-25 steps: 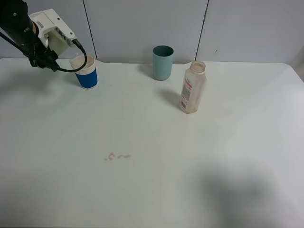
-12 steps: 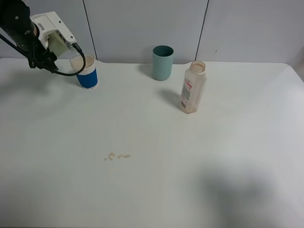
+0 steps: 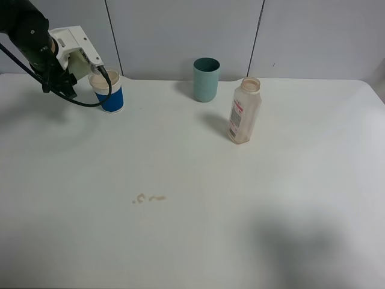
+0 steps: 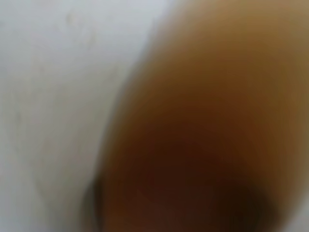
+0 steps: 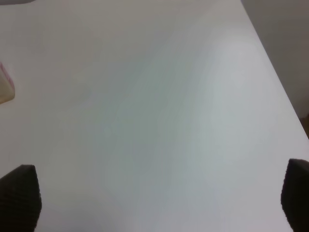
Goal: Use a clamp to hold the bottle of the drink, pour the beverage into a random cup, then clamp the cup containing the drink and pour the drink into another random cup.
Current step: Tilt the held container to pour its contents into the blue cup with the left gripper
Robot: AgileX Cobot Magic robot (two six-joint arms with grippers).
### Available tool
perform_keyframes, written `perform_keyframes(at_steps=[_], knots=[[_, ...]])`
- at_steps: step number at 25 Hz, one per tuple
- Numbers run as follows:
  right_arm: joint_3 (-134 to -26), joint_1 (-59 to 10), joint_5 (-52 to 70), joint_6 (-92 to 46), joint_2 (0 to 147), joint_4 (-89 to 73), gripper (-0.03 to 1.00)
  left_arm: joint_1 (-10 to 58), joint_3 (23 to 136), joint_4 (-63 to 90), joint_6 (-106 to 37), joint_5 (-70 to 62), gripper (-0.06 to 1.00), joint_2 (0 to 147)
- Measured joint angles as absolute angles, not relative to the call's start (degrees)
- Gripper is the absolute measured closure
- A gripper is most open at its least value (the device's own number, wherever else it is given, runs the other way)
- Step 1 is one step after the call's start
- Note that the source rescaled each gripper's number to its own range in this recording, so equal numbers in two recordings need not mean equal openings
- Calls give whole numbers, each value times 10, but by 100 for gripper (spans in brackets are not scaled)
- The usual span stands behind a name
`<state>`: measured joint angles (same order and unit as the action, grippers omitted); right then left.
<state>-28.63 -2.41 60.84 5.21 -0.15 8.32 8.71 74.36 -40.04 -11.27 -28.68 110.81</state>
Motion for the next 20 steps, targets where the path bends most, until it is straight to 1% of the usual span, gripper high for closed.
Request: perform_keyframes(at_steps=[7,15,20], knots=[[-286,-24,608,52,-1,83,-3,87,745,-407,-115,-288,94,1119],[-286,-24,608,52,-1,83,-3,87,788,-416,-129,-308,94,1130],[-286,-24,608,52,-1,83,-3,88,791,-428,-140,-318,94,1134]])
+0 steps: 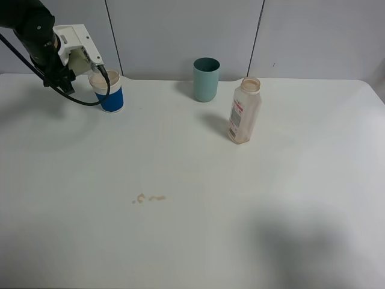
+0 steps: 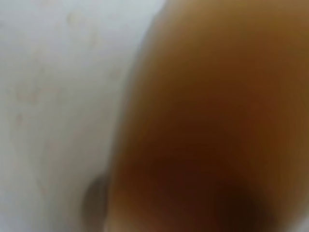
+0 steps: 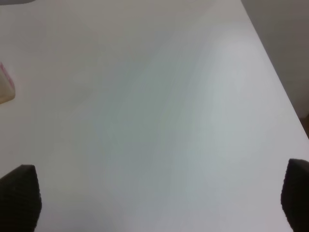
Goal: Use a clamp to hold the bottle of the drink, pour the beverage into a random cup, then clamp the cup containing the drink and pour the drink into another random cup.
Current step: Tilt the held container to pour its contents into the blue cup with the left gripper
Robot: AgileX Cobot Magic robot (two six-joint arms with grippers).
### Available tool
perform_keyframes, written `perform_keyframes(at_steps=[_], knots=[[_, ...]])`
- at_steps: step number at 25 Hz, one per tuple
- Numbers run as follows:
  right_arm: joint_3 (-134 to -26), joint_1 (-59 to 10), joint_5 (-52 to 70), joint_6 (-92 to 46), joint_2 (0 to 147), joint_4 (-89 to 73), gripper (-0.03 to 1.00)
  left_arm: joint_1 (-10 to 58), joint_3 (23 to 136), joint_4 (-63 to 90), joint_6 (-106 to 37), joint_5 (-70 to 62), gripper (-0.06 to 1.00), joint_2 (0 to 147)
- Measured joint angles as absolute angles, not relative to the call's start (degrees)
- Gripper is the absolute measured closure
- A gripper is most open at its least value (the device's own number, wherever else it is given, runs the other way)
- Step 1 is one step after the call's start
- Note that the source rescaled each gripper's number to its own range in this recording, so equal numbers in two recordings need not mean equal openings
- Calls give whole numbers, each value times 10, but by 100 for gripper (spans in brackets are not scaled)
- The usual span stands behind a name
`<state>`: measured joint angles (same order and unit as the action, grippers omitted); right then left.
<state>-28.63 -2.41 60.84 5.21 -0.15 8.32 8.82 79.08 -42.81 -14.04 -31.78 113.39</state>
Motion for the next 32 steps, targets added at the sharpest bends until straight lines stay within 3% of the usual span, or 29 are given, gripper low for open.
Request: perform_keyframes(at_steps=[32], knots=[[-286,-24,608,52,-1,83,-3,88,793,-486,-164,-330,94,1134]])
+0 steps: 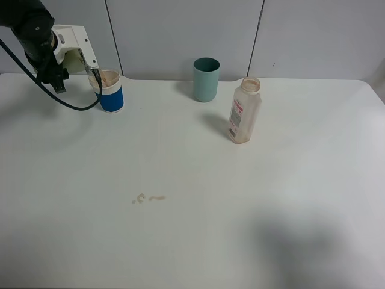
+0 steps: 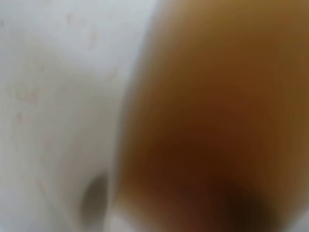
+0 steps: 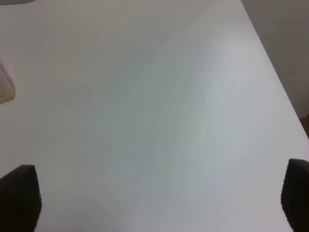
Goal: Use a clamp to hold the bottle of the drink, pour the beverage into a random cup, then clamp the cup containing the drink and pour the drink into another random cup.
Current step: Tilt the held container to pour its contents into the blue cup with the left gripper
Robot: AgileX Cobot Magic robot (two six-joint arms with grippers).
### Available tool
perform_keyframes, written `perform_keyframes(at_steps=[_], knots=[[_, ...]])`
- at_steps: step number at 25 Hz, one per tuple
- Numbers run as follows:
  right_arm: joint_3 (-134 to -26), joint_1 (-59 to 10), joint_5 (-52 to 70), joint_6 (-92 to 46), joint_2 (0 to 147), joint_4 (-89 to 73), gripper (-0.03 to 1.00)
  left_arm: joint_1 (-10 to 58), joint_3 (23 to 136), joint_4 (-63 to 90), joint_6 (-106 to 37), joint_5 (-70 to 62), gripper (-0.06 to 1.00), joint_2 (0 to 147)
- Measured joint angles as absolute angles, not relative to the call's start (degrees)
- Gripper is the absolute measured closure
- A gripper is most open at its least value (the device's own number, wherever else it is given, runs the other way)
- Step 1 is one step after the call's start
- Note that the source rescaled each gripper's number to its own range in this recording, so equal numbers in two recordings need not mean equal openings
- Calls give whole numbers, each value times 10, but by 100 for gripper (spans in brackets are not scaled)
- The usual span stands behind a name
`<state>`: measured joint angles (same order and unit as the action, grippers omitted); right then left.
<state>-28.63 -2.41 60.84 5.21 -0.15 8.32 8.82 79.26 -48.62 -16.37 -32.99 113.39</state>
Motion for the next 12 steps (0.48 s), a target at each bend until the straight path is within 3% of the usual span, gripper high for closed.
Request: perform_keyframes(at_steps=[12], knots=[[-286,-24,608,52,-1,83,-3,88,793,-513,-164,-330,94,1134]])
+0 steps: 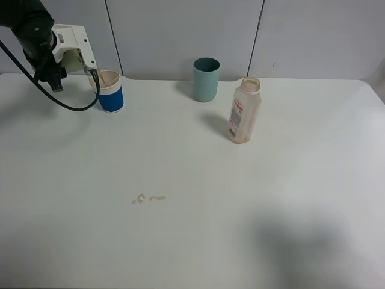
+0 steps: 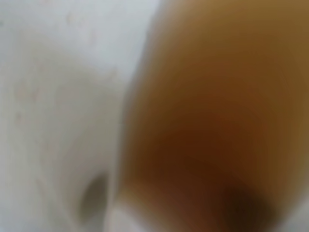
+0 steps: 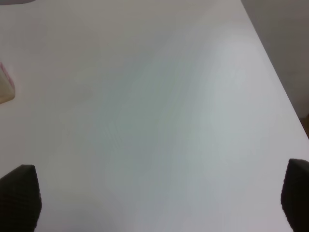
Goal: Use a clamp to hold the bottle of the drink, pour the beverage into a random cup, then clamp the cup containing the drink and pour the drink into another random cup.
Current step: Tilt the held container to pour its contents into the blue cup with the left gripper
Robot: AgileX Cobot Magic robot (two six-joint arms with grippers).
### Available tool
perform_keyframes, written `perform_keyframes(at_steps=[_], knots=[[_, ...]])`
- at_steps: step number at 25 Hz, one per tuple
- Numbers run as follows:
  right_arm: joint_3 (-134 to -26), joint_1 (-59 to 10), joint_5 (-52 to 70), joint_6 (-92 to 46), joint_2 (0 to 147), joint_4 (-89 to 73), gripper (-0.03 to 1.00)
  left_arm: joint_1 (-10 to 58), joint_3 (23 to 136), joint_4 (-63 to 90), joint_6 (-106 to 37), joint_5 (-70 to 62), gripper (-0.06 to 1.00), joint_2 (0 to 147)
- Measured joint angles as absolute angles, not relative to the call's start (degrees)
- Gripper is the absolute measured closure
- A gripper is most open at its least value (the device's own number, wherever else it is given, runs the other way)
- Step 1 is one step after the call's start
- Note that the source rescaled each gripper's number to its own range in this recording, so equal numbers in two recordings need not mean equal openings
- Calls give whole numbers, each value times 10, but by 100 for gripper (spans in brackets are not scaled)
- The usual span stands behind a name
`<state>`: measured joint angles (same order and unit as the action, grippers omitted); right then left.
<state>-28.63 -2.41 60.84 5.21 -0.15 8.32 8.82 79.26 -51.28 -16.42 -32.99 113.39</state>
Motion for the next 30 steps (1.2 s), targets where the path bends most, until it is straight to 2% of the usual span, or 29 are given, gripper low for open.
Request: perform_keyframes(at_steps=[30], knots=[[-286,-24,608,52,-1,83,-3,101,793,-560,-189,-326,94,1134]])
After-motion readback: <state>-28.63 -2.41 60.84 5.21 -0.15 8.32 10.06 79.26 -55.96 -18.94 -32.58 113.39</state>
